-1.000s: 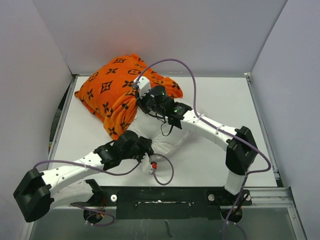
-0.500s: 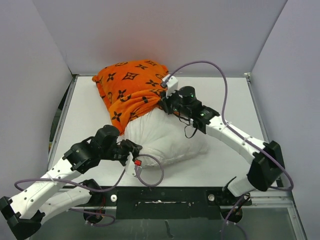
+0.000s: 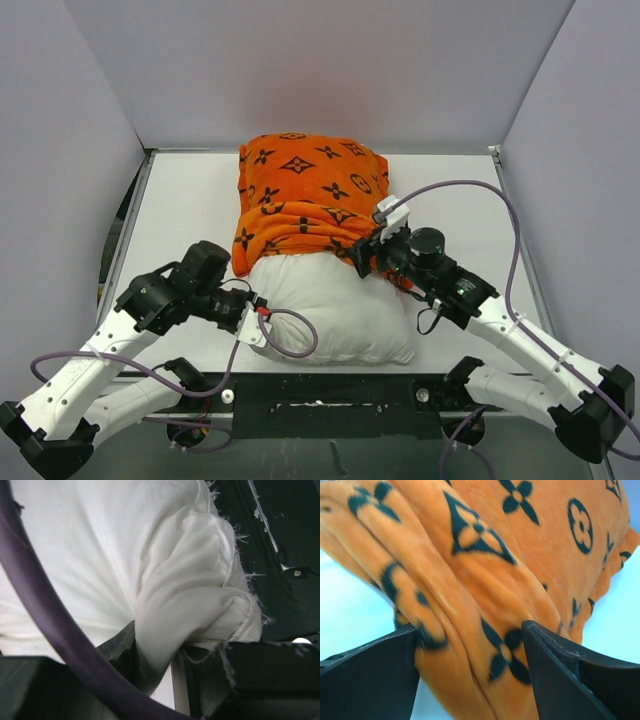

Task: Remove the pillowcase from the pillow
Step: Remove the pillow from the pillowcase.

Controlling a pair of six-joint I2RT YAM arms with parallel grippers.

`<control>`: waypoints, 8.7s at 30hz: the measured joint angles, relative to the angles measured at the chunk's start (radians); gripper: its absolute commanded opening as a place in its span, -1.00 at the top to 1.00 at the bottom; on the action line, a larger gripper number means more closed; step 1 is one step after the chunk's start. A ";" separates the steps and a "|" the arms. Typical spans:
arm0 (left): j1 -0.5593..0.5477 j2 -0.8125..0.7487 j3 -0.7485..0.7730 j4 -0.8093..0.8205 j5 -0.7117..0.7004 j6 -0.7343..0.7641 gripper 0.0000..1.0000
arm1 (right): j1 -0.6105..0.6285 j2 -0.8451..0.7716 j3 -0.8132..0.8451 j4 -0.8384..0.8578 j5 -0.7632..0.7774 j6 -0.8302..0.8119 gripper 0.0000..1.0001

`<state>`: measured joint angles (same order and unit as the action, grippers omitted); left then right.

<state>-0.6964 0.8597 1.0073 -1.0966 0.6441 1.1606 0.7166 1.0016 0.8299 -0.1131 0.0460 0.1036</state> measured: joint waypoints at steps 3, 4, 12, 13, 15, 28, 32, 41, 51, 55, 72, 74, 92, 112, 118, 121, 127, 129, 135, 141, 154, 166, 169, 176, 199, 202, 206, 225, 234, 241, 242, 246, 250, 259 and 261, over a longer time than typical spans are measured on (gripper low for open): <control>0.000 -0.002 0.004 -0.032 -0.010 0.034 1.00 | -0.017 -0.093 -0.048 -0.029 -0.035 -0.045 -0.52; 0.001 -0.003 0.004 -0.041 -0.014 0.043 1.00 | -0.017 -0.113 -0.055 -0.040 -0.047 -0.056 -0.52; 0.005 -0.008 0.004 -0.111 -0.044 0.129 1.00 | -0.015 -0.067 -0.082 -0.073 -0.112 -0.173 -0.32; 0.005 -0.008 0.004 -0.117 -0.045 0.140 1.00 | -0.015 -0.041 -0.079 -0.069 -0.118 -0.185 -0.17; 0.005 -0.008 0.004 -0.130 -0.045 0.166 1.00 | -0.015 0.027 -0.060 -0.062 -0.121 -0.211 0.09; 0.006 -0.076 0.005 -0.298 -0.119 0.487 1.00 | -0.102 0.410 0.320 -0.030 -0.163 -0.225 0.78; 0.006 -0.106 0.005 -0.321 -0.138 0.549 1.00 | -0.101 0.496 0.363 0.014 -0.133 -0.203 0.88; 0.006 -0.099 0.137 -0.439 -0.137 0.460 1.00 | -0.173 0.786 0.596 0.081 0.121 -0.125 0.65; 0.005 -0.239 -0.098 -0.094 -0.183 0.222 -0.96 | -0.259 0.721 0.477 0.135 0.104 -0.066 0.86; 0.005 -0.209 -0.199 0.184 -0.169 0.144 -0.96 | -0.216 0.640 0.419 0.141 0.075 -0.046 0.88; -0.059 0.134 -0.472 0.829 -0.051 0.496 -0.96 | -0.174 0.596 0.365 0.143 0.040 -0.011 0.92; -0.069 0.209 -0.466 0.865 -0.071 0.545 -0.95 | -0.170 0.592 0.362 0.143 0.039 -0.010 0.93; -0.229 0.336 -0.149 0.811 -0.345 0.345 1.00 | -0.223 0.409 0.290 0.034 -0.010 -0.005 0.16; -0.031 0.737 1.567 0.312 -0.315 -0.503 0.03 | -0.312 -0.388 0.410 -0.190 -0.255 0.017 -0.96; 0.018 0.515 0.897 0.084 -0.208 -0.449 -0.88 | -0.311 -0.476 0.080 -0.251 -0.558 0.045 -0.96; 0.106 0.508 0.711 -0.016 -0.179 -0.430 -0.95 | -0.309 -0.419 0.021 -0.350 -0.624 0.009 -0.96; 0.378 0.508 0.603 -0.114 -0.084 -0.371 -0.96 | 0.035 -0.193 0.099 -0.426 -0.460 -0.193 -0.95; 0.470 0.507 0.603 -0.109 -0.038 -0.362 -0.96 | 0.286 -0.107 0.123 -0.418 -0.318 -0.282 -0.95; 0.634 0.468 0.515 -0.035 0.041 -0.359 -0.96 | 0.815 0.163 0.130 -0.400 0.114 -0.576 -0.96; 0.663 0.439 0.457 0.003 0.095 -0.371 -0.96 | 0.848 0.355 0.119 -0.238 0.394 -0.829 -0.96; 0.958 0.373 0.477 0.073 0.317 -0.357 -0.96 | 0.647 0.631 0.114 0.137 0.511 -1.103 1.00; 0.776 0.320 0.577 0.440 0.084 -0.824 -0.96 | 0.405 0.627 0.860 -0.339 0.293 -0.713 1.00; 0.751 0.465 0.808 0.425 -0.014 -0.918 -0.96 | 0.308 0.657 1.155 -0.484 0.267 -0.618 1.00; 0.750 0.706 1.389 0.316 -0.030 -1.042 -0.96 | 0.133 0.788 1.687 -0.653 0.242 -0.446 1.00; 0.473 0.572 0.989 0.492 0.255 -1.145 -0.96 | -0.055 0.708 1.543 -0.581 -0.137 -0.016 1.00; 0.460 0.614 1.011 0.540 0.193 -1.146 -0.96 | -0.057 0.715 1.543 -0.566 -0.147 -0.004 1.00; 0.457 0.633 1.010 0.601 0.149 -1.146 -0.96 | -0.070 0.717 1.543 -0.561 -0.170 0.008 1.00; 0.372 0.825 1.164 0.583 0.172 -1.064 -0.96 | -0.282 0.730 1.467 -0.393 -0.613 0.263 1.00; 0.246 0.850 1.181 0.449 0.128 -0.940 -0.96 | -0.306 0.731 1.288 -0.192 -0.843 0.449 1.00; 0.220 0.883 1.181 0.426 0.085 -0.908 -0.96 | -0.305 0.706 1.096 0.068 -0.885 0.646 1.00; 0.220 0.886 1.181 0.428 0.083 -0.907 -0.96 | -0.305 0.708 1.075 0.121 -0.889 0.695 1.00; 0.220 0.893 1.182 0.454 0.083 -0.919 -0.96 | -0.297 0.730 1.065 0.242 -0.894 0.814 1.00; 0.224 0.900 1.199 0.457 0.086 -0.969 -0.96 | -0.268 0.789 1.120 0.312 -0.897 0.898 1.00; 0.229 0.782 1.133 0.474 0.080 -1.183 -0.94 | -0.179 0.939 1.475 0.269 -0.954 0.954 1.00; 0.229 0.749 1.097 0.475 0.107 -1.240 -0.63 | -0.139 0.943 1.525 0.253 -0.941 0.943 1.00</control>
<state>-0.4679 1.6089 2.1040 -0.6212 0.7513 -0.0792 0.5777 1.9450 2.3547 0.1402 -0.8951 1.0470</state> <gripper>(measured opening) 0.974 0.116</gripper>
